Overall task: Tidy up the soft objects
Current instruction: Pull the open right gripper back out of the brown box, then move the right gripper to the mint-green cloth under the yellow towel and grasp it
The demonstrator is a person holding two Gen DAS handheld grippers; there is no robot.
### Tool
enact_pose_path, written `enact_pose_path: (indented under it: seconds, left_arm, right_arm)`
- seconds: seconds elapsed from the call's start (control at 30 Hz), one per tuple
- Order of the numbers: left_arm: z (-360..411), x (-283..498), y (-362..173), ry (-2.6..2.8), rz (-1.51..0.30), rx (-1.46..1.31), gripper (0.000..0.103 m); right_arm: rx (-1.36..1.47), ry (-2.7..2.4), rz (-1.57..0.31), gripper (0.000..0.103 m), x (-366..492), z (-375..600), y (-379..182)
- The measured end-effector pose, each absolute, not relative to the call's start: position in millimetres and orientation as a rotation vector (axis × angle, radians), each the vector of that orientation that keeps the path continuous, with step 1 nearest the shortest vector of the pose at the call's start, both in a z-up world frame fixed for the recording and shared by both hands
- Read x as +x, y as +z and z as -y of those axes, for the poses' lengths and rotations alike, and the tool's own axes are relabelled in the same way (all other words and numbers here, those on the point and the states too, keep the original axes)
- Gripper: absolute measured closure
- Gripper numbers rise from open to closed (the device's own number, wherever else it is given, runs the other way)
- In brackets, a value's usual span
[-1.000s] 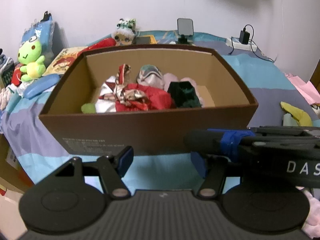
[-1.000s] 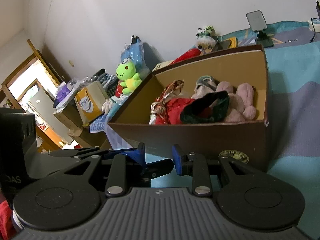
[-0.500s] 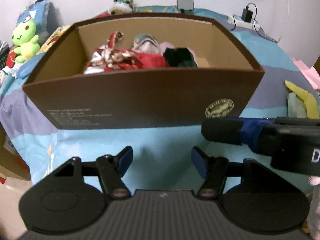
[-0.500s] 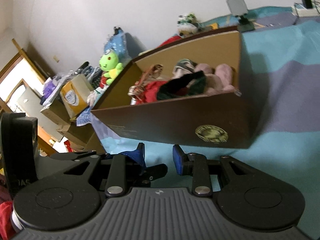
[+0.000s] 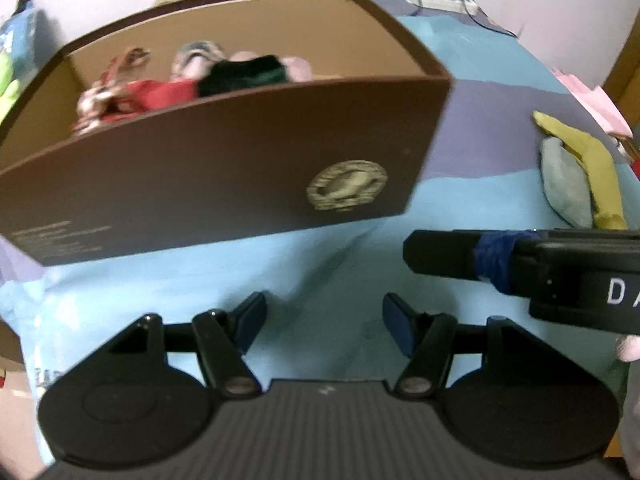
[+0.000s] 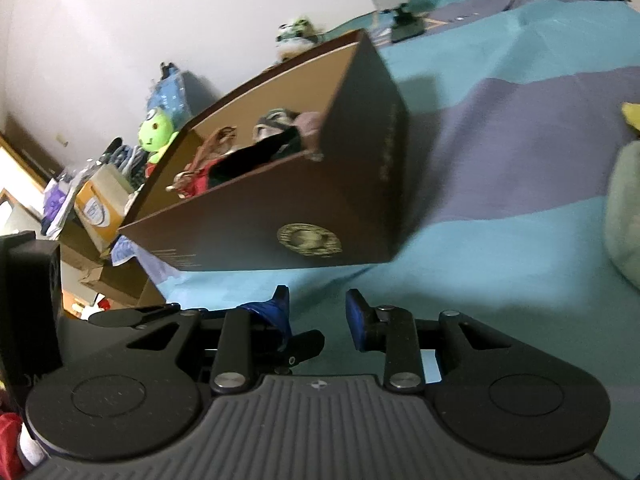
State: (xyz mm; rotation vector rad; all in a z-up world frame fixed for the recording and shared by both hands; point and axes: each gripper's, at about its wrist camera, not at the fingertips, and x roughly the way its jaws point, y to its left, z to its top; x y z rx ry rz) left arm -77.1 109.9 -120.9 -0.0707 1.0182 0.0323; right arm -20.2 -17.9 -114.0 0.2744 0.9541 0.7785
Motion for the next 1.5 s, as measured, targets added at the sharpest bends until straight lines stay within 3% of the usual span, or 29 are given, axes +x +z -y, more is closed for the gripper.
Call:
enact_pose_path:
  seconds: [0.47, 1.0, 1.4, 1.5]
  left_arm:
    - [-35.3, -43.1, -130.7, -0.086, -1.043, 0.001, 0.037]
    - [58.8, 11.9, -123.6, -0.272, -0.945, 0.073, 0.037]
    - [78.3, 55.8, -140.6, -0.302, -0.937, 0.065, 0.036]
    - [78.0, 59.6, -140.5, -0.306, -0.924, 0.07, 0.042]
  right_arm:
    - [0.334, 0.657, -0.965, 0.089, -5.5, 89.9, -127.2]
    - [0.445, 0.419, -0.897, 0.089, 23.9, 195.0, -133.8]
    - [0.566, 0.379, -0.944, 0.091, 50.9, 225.0, -153.9]
    - [0.588, 0.398, -0.945, 0.092, 54.2, 227.4, -155.4]
